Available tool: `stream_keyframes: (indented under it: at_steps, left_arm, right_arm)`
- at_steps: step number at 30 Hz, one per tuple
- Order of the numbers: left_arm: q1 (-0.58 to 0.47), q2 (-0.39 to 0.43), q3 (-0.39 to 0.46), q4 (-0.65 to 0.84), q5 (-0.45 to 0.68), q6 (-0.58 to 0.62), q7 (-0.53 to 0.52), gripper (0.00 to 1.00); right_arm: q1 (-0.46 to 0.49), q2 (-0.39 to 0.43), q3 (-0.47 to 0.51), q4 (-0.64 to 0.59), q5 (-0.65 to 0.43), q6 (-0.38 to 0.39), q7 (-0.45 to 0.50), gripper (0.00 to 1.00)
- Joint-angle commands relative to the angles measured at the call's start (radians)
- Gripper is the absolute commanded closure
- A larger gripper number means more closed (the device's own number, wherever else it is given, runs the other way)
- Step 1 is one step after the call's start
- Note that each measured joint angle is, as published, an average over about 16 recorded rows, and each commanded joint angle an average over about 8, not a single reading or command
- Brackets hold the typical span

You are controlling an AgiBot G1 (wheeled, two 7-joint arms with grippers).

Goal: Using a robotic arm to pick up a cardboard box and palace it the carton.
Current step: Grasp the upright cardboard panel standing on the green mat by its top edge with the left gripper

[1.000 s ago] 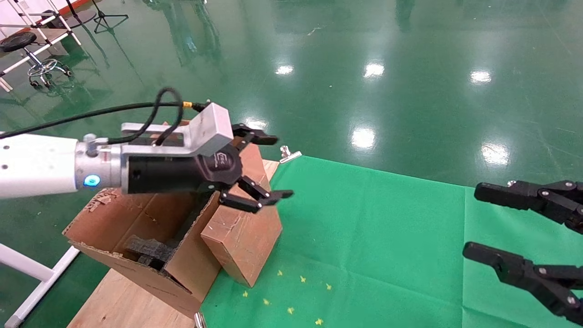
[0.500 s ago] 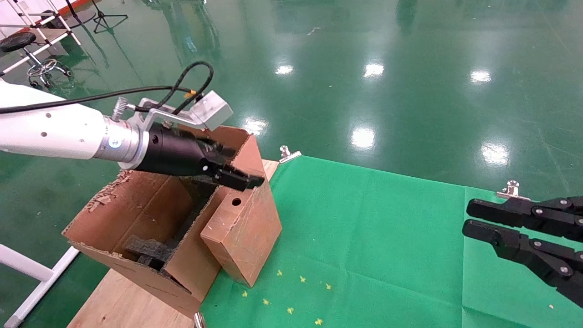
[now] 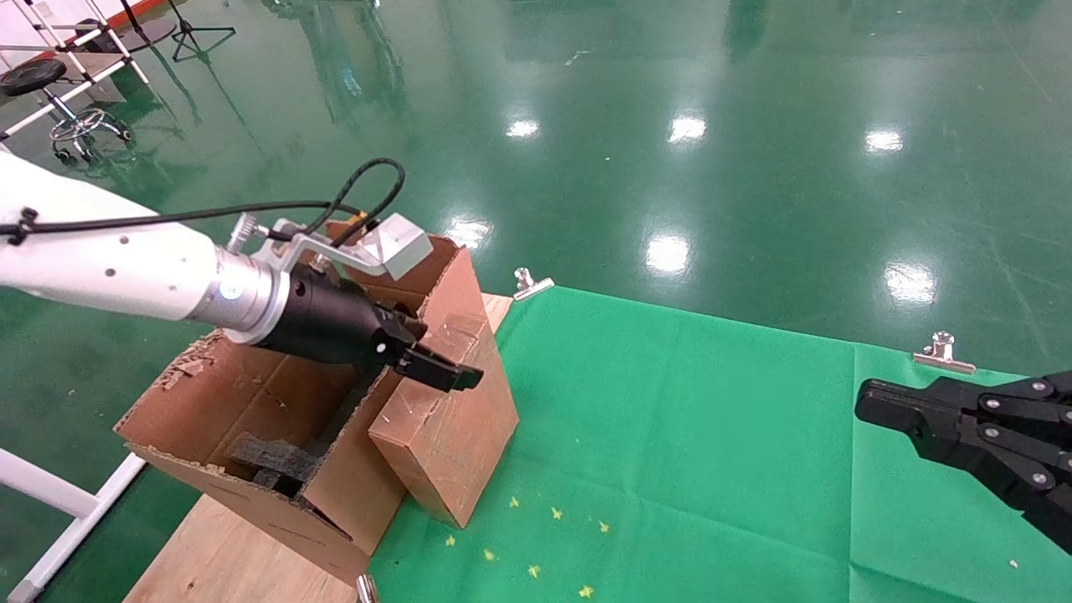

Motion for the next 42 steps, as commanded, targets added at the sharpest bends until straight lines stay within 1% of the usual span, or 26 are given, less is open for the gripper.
stream_keyframes:
  at_steps: [1, 10, 11, 12, 16, 17, 19, 20, 24, 25, 42]
  left_arm:
    - [0.006, 0.001, 0.004, 0.000, 0.009, -0.002, -0.014, 0.00]
    - [0.017, 0.007, 0.019, -0.002, 0.029, -0.007, -0.019, 0.00]
    - [0.018, 0.008, 0.021, -0.002, 0.033, -0.008, -0.017, 0.00]
    - [0.019, 0.008, 0.022, -0.003, 0.036, -0.010, -0.015, 0.00]
    - [0.021, 0.008, 0.027, -0.003, 0.046, -0.012, -0.009, 0.00]
    - [0.021, 0.008, 0.027, -0.004, 0.048, -0.012, -0.008, 0.06]
    - [0.021, 0.008, 0.028, -0.004, 0.050, -0.013, -0.007, 0.31]
    - [0.021, 0.008, 0.028, -0.004, 0.050, -0.013, -0.007, 0.44]
    - [0.021, 0.008, 0.028, -0.004, 0.048, -0.013, -0.009, 0.94]
    - [0.021, 0.008, 0.028, -0.004, 0.047, -0.013, -0.009, 1.00]
    - [0.021, 0.008, 0.024, -0.004, 0.041, -0.013, -0.012, 1.00]
  right_arm:
    - [0.000, 0.000, 0.000, 0.000, 0.000, 0.000, 0.000, 1.00]
    - [0.000, 0.000, 0.000, 0.000, 0.000, 0.000, 0.000, 1.00]
    - [0.000, 0.000, 0.000, 0.000, 0.000, 0.000, 0.000, 0.99]
    - [0.000, 0.000, 0.000, 0.000, 0.000, 0.000, 0.000, 0.91]
    - [0.000, 0.000, 0.000, 0.000, 0.000, 0.000, 0.000, 0.41]
    - [0.000, 0.000, 0.000, 0.000, 0.000, 0.000, 0.000, 0.28]
    - [0.000, 0.000, 0.000, 0.000, 0.000, 0.000, 0.000, 0.05]
    - [0.000, 0.000, 0.000, 0.000, 0.000, 0.000, 0.000, 0.00]
    - [0.000, 0.000, 0.000, 0.000, 0.000, 0.000, 0.000, 0.00]
    - [0.000, 0.000, 0.000, 0.000, 0.000, 0.000, 0.000, 0.00]
    - [0.000, 0.000, 0.000, 0.000, 0.000, 0.000, 0.000, 0.00]
